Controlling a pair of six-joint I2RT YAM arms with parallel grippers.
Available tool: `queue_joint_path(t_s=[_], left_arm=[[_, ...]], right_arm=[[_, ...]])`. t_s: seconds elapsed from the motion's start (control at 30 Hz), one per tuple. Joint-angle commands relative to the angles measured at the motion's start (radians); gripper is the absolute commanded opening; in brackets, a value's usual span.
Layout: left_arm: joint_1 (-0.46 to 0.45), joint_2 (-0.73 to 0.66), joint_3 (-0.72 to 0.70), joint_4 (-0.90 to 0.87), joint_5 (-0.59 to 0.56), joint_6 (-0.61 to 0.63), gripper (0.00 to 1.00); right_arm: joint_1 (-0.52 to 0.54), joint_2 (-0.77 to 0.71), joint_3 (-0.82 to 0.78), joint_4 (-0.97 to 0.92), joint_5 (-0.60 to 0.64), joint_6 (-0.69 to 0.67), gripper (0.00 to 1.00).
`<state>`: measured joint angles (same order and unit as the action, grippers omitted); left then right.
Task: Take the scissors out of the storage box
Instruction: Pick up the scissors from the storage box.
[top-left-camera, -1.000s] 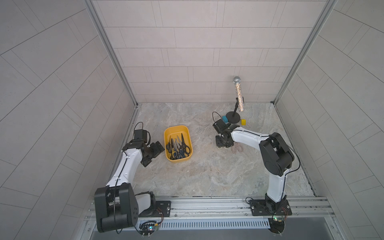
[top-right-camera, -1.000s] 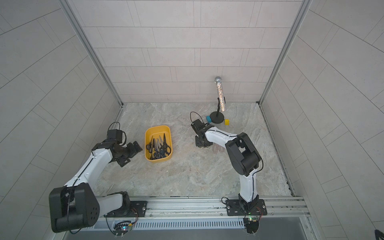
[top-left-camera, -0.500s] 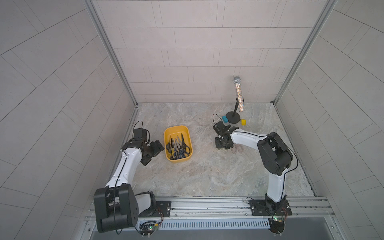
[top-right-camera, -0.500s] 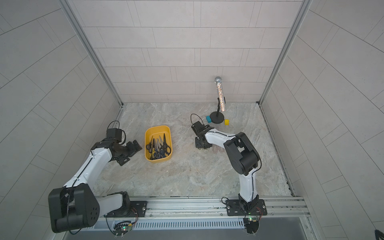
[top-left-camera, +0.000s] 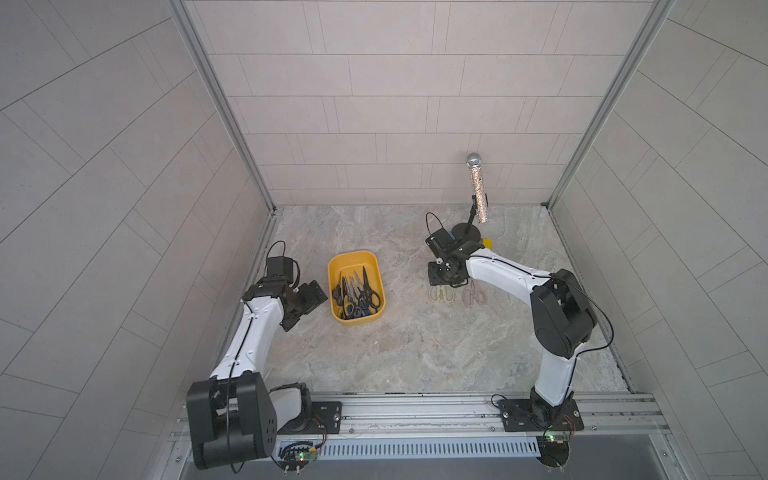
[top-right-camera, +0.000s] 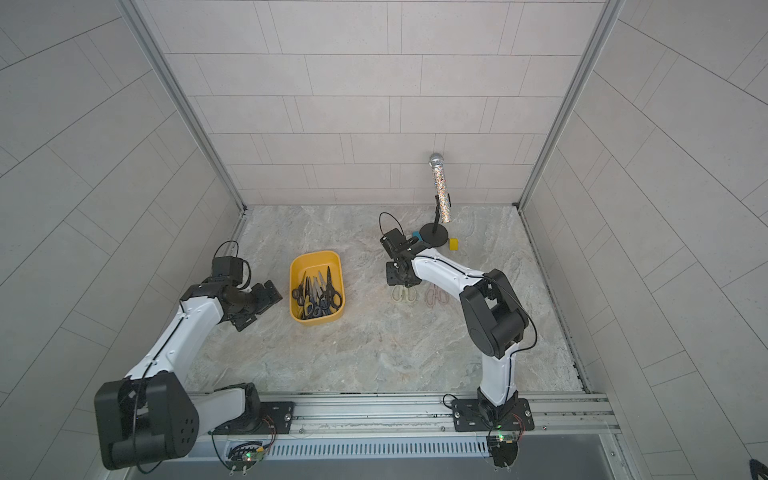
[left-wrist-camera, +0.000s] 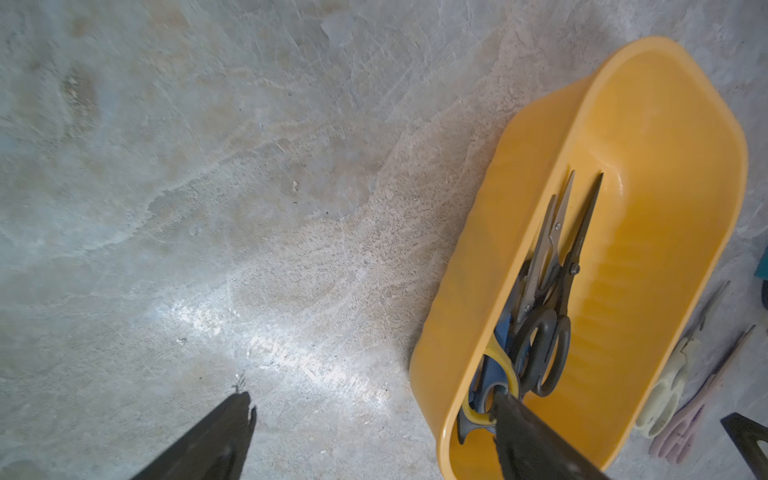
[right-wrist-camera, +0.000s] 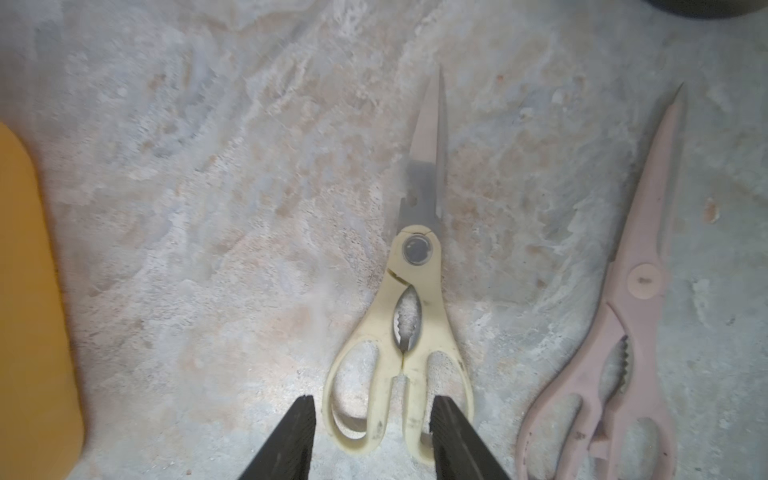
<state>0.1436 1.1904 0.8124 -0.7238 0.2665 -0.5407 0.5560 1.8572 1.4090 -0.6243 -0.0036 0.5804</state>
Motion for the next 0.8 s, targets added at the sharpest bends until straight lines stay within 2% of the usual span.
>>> queue_joint_path(t_s=[0.0, 0.2, 0.4, 0.57, 0.77], left_arm=[[-0.004, -0.021, 0.001, -0.004, -0.011, 0.01, 0.97], [-0.004, -0.006, -0.055, 0.083, 0.033, -0.035, 0.97], [-0.001, 0.003, -0.081, 0.147, 0.061, -0.086, 0.97], [0.001, 0.011, -0.132, 0.236, 0.095, -0.151, 0.97], [0.004, 0.006, -0.154, 0.245, 0.106, -0.126, 0.97]], right_arm=[[0.023, -0.038, 0.031, -0.064, -0.012, -0.004, 0.5], [0.112, -0.036, 0.116, -0.067, -0.076, 0.016, 0.5], [0.228, -0.001, 0.164, 0.059, -0.154, 0.047, 0.49], [0.286, 0.125, 0.295, 0.08, -0.212, 0.072, 0.47], [0.335, 0.276, 0.458, 0.035, -0.248, 0.082, 0.46]])
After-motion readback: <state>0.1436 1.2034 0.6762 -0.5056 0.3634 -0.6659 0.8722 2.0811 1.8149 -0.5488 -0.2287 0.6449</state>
